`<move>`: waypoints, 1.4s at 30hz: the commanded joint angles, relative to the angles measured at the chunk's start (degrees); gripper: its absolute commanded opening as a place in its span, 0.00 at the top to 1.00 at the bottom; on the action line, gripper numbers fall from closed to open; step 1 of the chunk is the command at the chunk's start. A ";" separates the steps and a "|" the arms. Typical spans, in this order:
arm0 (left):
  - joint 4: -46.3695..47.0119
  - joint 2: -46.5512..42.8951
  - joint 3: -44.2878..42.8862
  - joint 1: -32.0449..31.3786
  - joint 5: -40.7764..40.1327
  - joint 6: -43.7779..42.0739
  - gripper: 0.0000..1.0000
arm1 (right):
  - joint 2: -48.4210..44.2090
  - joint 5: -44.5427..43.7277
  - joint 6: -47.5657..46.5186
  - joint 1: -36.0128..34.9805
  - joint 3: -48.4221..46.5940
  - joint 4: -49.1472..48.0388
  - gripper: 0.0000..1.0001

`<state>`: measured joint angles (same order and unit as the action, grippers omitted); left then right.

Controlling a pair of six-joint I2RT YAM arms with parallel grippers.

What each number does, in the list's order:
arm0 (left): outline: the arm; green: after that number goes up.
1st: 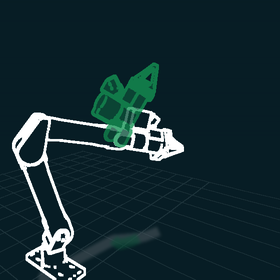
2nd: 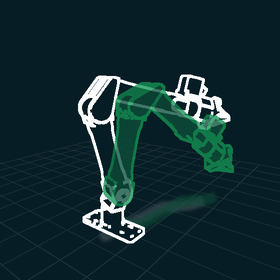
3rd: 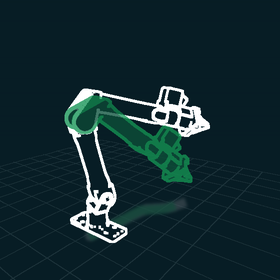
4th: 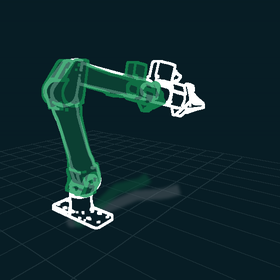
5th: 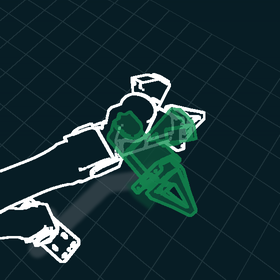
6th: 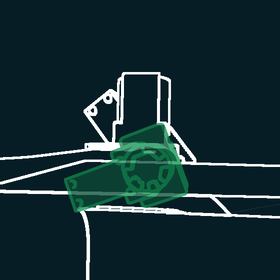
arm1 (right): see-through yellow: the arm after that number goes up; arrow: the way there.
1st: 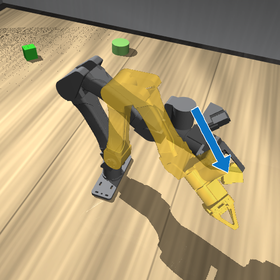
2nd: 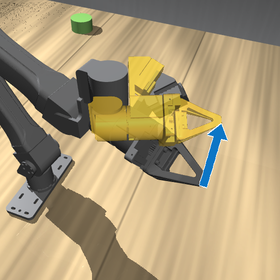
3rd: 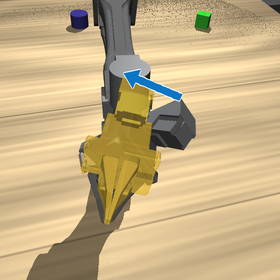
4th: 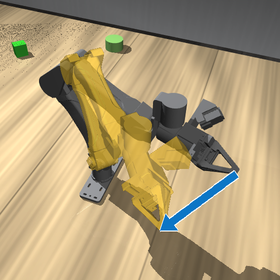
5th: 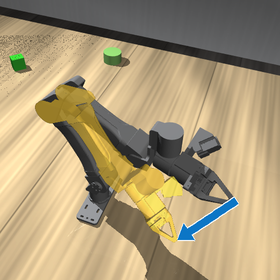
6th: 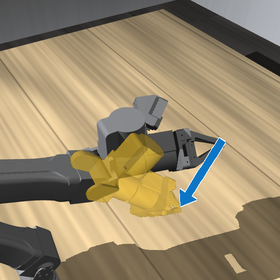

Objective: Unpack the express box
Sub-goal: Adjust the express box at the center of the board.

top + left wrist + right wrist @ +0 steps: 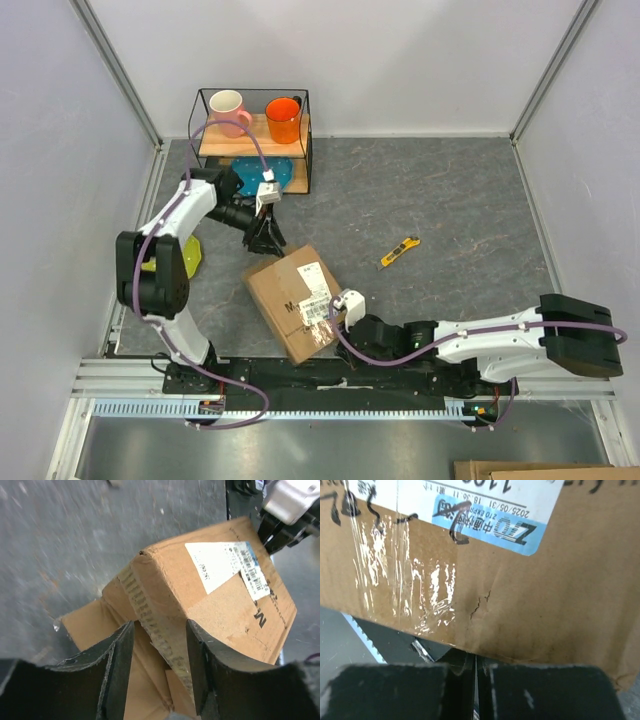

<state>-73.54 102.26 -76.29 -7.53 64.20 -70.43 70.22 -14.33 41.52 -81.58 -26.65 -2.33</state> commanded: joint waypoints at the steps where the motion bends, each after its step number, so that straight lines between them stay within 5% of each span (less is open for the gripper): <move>1: -14.62 -7.86 -5.62 -7.57 9.88 8.11 0.47 | 3.61 0.00 -2.23 5.11 -0.77 -11.54 0.97; 4: -14.62 -9.44 -6.41 -10.12 10.76 9.70 0.48 | 5.72 0.88 -2.41 8.54 -0.77 -15.76 0.93; 9: -14.62 -10.76 -4.49 -11.89 11.12 9.79 0.50 | 11.16 5.97 -2.58 14.51 -2.43 -21.48 0.54; 15: -14.62 -13.13 -3.51 -14.88 11.38 10.23 0.51 | 18.99 14.22 0.93 18.30 -3.93 -28.95 0.30; 21: -14.53 -14.37 -2.02 -16.46 9.71 10.41 0.53 | 14.61 14.24 1.64 18.47 -0.52 -27.21 0.30; 30: -14.44 -15.42 -10.70 -15.06 7.08 14.70 0.59 | -8.07 8.44 -2.41 22.25 -0.59 -3.92 0.33; 35: -14.53 -15.77 -19.93 -14.44 5.41 18.75 0.59 | -8.44 7.65 -2.58 23.75 -3.75 -1.54 0.36; 42: -14.35 -17.62 -17.76 -13.57 -1.17 17.97 0.62 | -9.13 0.02 -5.22 27.08 -8.32 10.46 0.51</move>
<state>-76.64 86.11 -95.09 -21.87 67.46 -53.91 62.50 -7.60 38.63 -56.84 -30.35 -0.95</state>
